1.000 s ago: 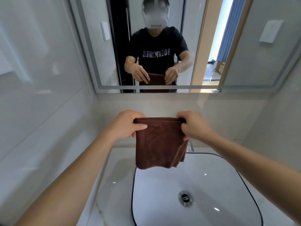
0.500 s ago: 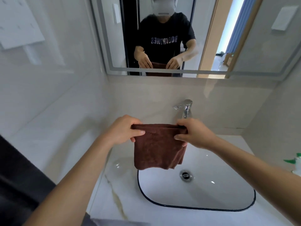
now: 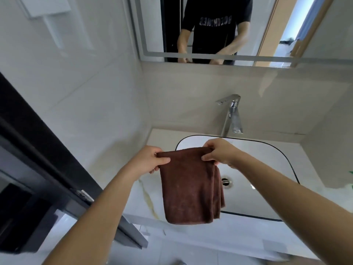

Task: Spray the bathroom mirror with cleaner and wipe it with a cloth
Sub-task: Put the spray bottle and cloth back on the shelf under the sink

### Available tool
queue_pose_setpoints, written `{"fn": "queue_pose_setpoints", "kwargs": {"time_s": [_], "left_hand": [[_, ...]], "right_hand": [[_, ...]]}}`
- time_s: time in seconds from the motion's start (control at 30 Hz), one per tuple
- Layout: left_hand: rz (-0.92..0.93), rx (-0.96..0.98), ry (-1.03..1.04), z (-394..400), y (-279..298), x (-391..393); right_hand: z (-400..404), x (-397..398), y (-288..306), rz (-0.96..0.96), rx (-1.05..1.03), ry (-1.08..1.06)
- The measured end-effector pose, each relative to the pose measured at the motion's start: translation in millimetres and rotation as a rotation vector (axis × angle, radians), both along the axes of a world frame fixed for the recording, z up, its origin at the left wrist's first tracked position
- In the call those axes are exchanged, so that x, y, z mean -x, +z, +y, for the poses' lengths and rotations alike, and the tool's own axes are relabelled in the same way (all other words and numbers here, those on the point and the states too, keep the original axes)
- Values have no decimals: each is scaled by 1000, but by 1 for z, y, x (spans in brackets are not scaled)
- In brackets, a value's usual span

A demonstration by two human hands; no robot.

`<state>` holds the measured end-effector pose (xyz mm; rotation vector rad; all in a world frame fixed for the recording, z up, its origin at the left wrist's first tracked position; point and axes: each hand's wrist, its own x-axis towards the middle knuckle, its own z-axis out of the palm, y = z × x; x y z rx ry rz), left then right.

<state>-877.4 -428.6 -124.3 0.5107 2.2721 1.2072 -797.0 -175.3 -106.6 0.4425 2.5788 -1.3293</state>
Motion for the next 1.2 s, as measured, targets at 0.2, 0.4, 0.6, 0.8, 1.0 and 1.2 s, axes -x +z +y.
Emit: {"fn": "queue_pose_setpoints", "kwargs": {"time_s": [0.2, 0.4, 0.6, 0.8, 1.0, 1.2], "left_hand": [[-115, 90, 271, 9, -70, 41], [-140, 190, 303, 8, -94, 55], [307, 386, 257, 32, -74, 53], [412, 145, -81, 125, -41, 7], [317, -37, -342, 231, -35, -45], [247, -121, -535, 324, -30, -79]], "right_hand": [[-22, 45, -73, -65, -32, -119], [-26, 63, -99, -61, -43, -120], [-17, 56, -106, 2, -75, -85], [10, 12, -98, 61, -6, -335], [77, -52, -61, 164, -37, -602], [139, -127, -39, 205, -115, -900]]}}
